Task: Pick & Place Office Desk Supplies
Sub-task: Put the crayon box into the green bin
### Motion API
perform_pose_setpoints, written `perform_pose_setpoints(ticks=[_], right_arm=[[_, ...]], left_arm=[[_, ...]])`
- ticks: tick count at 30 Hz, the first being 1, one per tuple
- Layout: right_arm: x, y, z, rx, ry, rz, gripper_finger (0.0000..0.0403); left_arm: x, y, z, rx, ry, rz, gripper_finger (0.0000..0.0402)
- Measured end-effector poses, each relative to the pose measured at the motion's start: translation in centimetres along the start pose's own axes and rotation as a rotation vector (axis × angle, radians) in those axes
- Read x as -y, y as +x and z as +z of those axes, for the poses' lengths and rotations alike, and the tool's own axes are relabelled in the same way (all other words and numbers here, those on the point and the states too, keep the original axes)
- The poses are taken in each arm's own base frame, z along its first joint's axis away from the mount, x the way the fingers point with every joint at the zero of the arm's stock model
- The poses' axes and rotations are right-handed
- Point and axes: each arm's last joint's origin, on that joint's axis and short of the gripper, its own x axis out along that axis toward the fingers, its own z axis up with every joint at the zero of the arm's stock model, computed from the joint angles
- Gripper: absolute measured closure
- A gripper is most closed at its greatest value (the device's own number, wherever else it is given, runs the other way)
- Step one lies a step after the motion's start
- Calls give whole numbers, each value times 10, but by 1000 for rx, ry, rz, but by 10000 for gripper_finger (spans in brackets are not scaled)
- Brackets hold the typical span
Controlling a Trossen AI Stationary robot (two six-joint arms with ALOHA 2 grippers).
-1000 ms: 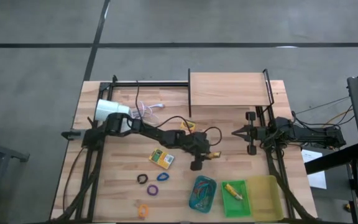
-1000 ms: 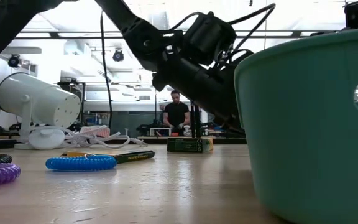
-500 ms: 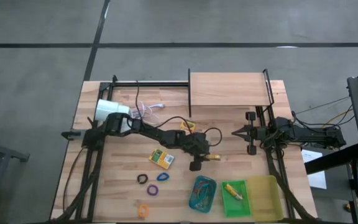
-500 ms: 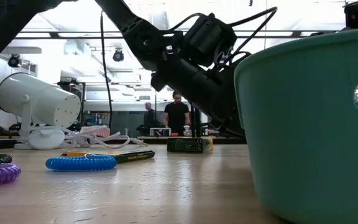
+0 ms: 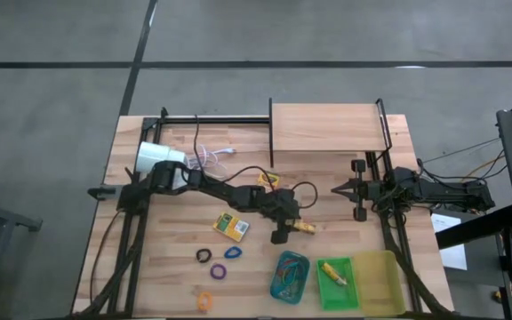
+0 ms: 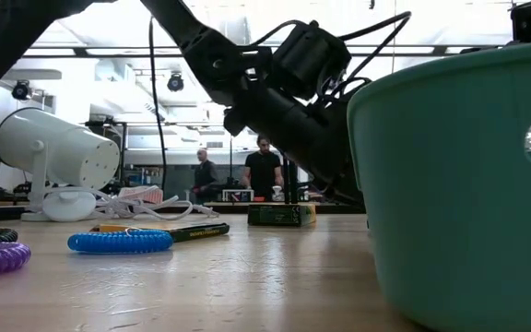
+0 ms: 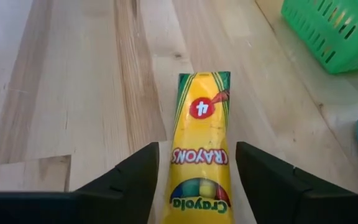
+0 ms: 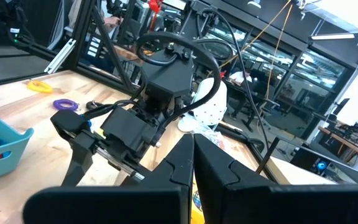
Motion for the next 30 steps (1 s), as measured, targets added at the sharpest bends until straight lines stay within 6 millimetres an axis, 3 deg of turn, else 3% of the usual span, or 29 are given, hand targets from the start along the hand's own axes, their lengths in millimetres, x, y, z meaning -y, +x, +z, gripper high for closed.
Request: perform_pose_setpoints(ticks=[9,13,17,22,30], right_arm=[[0,0,0,0,0,0,394],[0,0,0,0,0,-1,394],[0,0,0,1,0,-1,394],[0,0,0,0,0,-1,394],[0,0,0,1,0,0,394]], left_arm=[[6,-33,36,100,52,3,185],[15,-59,55,167,125,3,185],[27,-88,60,203,192,-4,185],[40,-130,46,255,230,-9,185],[51,-193,-20,411,210,7,185]])
